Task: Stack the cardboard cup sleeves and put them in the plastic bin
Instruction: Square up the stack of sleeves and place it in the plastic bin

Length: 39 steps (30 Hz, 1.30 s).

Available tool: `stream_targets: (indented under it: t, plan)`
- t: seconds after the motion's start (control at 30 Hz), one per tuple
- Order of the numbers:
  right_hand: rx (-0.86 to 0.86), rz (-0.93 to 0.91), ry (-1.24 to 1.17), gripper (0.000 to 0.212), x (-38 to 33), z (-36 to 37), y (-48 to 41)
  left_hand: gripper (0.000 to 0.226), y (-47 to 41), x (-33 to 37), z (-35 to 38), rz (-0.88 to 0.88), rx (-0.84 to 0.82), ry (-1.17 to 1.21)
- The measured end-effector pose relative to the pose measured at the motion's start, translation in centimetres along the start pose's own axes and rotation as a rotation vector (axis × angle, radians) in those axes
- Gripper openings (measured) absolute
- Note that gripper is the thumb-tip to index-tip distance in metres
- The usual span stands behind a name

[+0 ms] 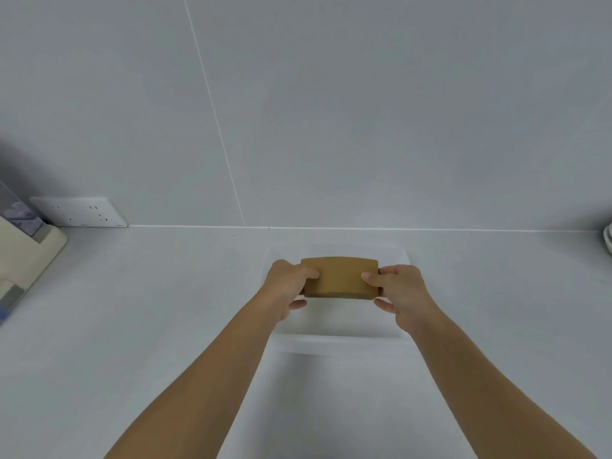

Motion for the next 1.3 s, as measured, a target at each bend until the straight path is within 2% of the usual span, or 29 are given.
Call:
stream_targets:
  t: [0.1, 0.23, 0.4, 0.57, 0.7, 0.73, 0.8, 0.87, 0.97, 1.0, 1.13, 1.3]
  plan:
    - [-0.005, 0.054, 0.031, 0.023, 0.4, -0.2, -1.0, 0.038, -1.0, -0.3, 0.2, -0.048, -0.014, -0.034]
    - [0.016, 0.087, 0.1, 0.021, 1.2, -0.1, -2.5, 0.041, -2.1, -0.7, 0.6, -0.076, 0.028, -0.07]
    - [0.055, 0.112, 0.114, 0.037, 1.9, 0.2, -4.3, 0.028, -3.4, -0.8, 0.6, -0.07, 0.08, -0.099]
    - [0.087, 0.126, 0.129, 0.04, 2.3, 0.7, -5.1, 0.025, -4.3, -0.9, 0.6, -0.072, 0.107, -0.127]
    - [0.095, 0.119, 0.15, 0.036, 2.2, 0.8, -5.4, 0.011, -4.9, -1.0, 0.5, -0.063, 0.125, -0.121]
    - [0.1, 0.115, 0.151, 0.034, 2.1, 0.8, -5.5, 0.013, -5.0, -1.0, 0.5, -0.058, 0.135, -0.126]
    - [0.103, 0.108, 0.154, 0.027, 2.1, 0.9, -5.6, 0.019, -5.2, -0.9, 0.6, -0.046, 0.146, -0.157]
    - [0.11, 0.095, 0.15, 0.015, 2.0, 1.0, -5.5, 0.009, -5.3, -0.9, 0.7, -0.039, 0.146, -0.189]
    - [0.109, 0.085, 0.147, 0.039, 2.2, 1.2, -5.5, 0.008, -5.7, -1.1, 0.7, -0.035, 0.127, -0.202]
    - [0.104, 0.083, 0.146, 0.041, 2.2, 1.3, -5.4, 0.008, -5.8, -1.1, 0.7, -0.035, 0.118, -0.198]
    - [0.071, 0.072, 0.138, 0.025, 2.2, 1.6, -5.2, 0.023, -5.8, -1.2, 0.8, -0.025, 0.084, -0.161]
    - [0.053, 0.067, 0.173, 0.046, 1.8, 1.6, -4.9, 0.052, -5.8, -1.2, 0.7, -0.032, 0.061, -0.071]
Point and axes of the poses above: each hand's wrist, its own y-axis away from the middle knuckle, its own z-axis out of the palm, x = y × z, the point moved 4 cm from there along -y, towards the middle knuckle, and after that the axes turned 10 degrees about -x, right-handed, at the moved point
